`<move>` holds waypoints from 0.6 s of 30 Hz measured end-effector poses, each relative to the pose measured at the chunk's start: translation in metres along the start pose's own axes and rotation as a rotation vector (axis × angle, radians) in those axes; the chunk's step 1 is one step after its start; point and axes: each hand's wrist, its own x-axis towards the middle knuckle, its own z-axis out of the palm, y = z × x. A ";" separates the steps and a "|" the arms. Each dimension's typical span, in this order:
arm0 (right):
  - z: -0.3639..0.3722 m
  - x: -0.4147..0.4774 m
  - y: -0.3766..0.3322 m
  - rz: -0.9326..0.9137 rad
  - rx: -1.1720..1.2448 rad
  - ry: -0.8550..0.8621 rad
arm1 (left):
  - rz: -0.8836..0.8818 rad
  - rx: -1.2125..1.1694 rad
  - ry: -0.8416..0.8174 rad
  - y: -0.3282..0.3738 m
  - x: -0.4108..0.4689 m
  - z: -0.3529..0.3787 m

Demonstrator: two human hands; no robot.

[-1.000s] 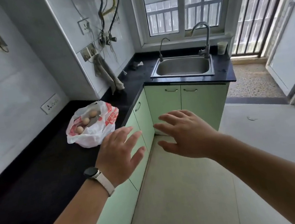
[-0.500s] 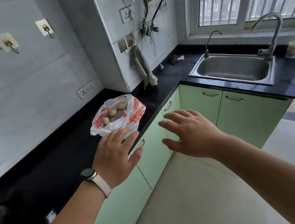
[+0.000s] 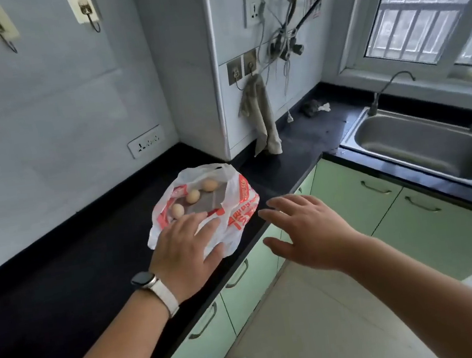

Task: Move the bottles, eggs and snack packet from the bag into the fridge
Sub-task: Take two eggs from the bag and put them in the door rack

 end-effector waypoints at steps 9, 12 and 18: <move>0.024 0.118 0.005 -0.029 -0.006 -0.048 | -0.033 -0.013 -0.101 -0.099 0.061 0.036; 0.031 0.138 0.008 -0.028 -0.003 -0.082 | -0.062 -0.034 -0.103 -0.111 0.064 0.048; 0.046 0.188 0.022 -0.077 0.000 -0.109 | -0.166 -0.087 -0.165 -0.137 0.079 0.077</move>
